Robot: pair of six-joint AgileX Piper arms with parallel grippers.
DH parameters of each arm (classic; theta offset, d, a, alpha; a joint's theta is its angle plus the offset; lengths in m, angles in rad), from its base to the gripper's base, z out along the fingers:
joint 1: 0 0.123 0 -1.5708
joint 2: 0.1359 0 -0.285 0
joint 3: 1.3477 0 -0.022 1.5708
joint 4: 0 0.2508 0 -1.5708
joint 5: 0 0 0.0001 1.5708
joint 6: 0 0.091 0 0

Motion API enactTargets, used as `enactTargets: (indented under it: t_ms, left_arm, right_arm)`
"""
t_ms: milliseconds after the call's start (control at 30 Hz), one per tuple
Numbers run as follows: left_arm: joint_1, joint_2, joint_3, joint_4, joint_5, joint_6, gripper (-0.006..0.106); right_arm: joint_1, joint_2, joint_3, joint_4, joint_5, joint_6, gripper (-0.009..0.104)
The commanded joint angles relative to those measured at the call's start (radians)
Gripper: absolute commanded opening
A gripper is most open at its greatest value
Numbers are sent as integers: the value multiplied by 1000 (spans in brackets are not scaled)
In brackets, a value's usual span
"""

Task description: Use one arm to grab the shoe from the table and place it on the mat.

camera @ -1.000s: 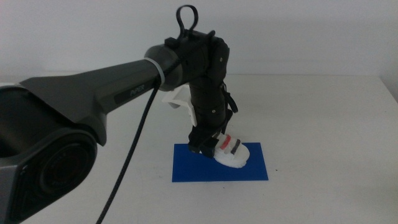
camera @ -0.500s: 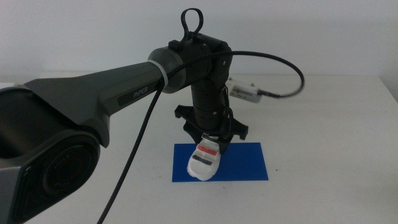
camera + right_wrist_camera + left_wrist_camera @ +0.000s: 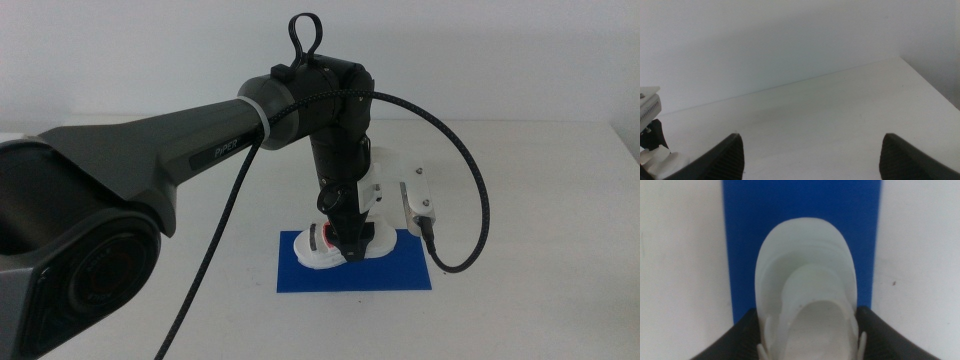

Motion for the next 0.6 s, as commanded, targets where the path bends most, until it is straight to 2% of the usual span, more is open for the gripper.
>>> enactTargets:
  t_ms: [0,367,467,567]
  left_arm:
    - [-3,-7,-6,-42,2,57,-2]
    - [-3,11,-6,-44,2,57,-1]
    - [-3,31,-6,-44,2,57,3]
    - [-3,38,-6,-35,2,57,11]
  right_arm:
    - [0,-5,2,-5,-9,-4,79]
    - [0,-5,2,-5,-9,-4,79]
    - [0,-5,2,-5,-9,-4,79]
    - [0,-5,2,-5,-9,-4,79]
